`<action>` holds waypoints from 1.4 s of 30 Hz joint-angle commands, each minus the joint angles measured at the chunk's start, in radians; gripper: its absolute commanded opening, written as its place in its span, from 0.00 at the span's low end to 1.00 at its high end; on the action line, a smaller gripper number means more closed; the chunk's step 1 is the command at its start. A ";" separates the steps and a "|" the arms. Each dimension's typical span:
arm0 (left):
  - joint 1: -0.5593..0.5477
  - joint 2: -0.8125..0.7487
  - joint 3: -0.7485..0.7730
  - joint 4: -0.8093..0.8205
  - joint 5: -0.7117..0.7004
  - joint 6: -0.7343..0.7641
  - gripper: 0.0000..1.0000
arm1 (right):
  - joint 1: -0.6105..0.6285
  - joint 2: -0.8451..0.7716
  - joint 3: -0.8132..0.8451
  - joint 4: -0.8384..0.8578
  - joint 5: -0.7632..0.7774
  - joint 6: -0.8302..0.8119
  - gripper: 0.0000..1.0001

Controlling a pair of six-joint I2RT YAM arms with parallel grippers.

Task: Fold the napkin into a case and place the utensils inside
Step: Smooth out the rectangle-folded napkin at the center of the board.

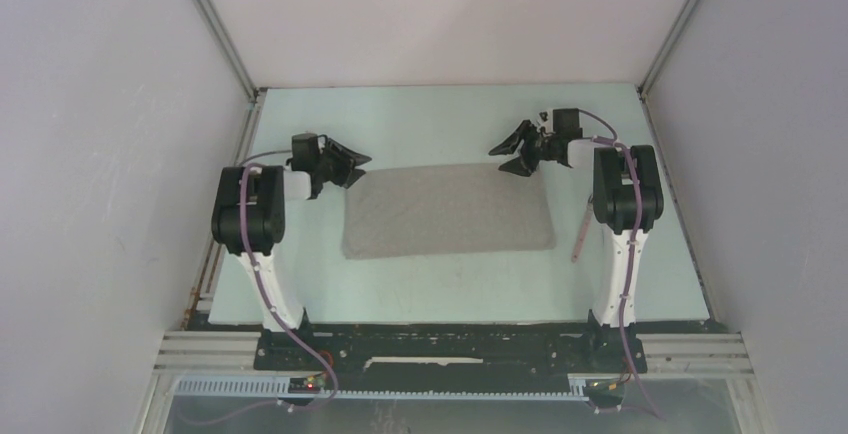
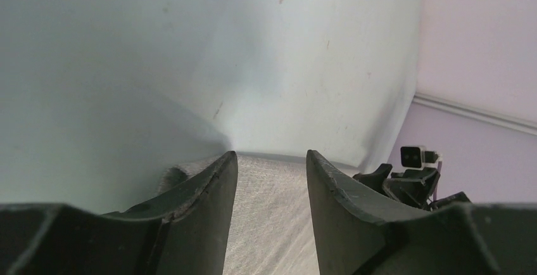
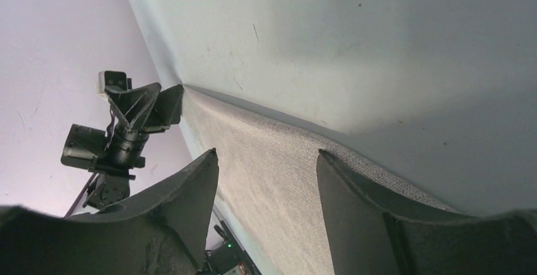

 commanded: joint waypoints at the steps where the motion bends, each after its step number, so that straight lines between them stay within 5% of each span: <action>1: 0.029 0.007 -0.021 -0.014 -0.035 -0.008 0.54 | -0.039 -0.013 -0.017 -0.045 0.111 -0.023 0.70; 6: 0.052 -0.015 -0.035 -0.032 -0.055 0.019 0.56 | -0.093 -0.030 -0.047 -0.021 0.079 -0.007 0.88; 18: 0.054 -0.119 0.025 -0.151 -0.073 0.100 0.60 | -0.146 -0.156 -0.048 -0.143 0.166 -0.038 0.98; 26: -0.118 -0.275 0.106 -0.185 -0.034 0.091 0.67 | 0.026 -0.325 0.014 -0.272 0.279 -0.186 1.00; 30: -0.225 -0.183 0.117 -0.040 0.023 -0.033 0.68 | 0.135 -0.280 0.010 -0.159 0.172 -0.072 1.00; 35: -0.282 -0.033 0.146 0.167 0.059 -0.186 0.64 | 0.207 -0.144 -0.024 0.194 0.049 0.193 1.00; 42: -0.288 0.105 0.179 0.213 0.030 -0.228 0.57 | 0.213 0.006 0.021 0.286 0.037 0.292 0.96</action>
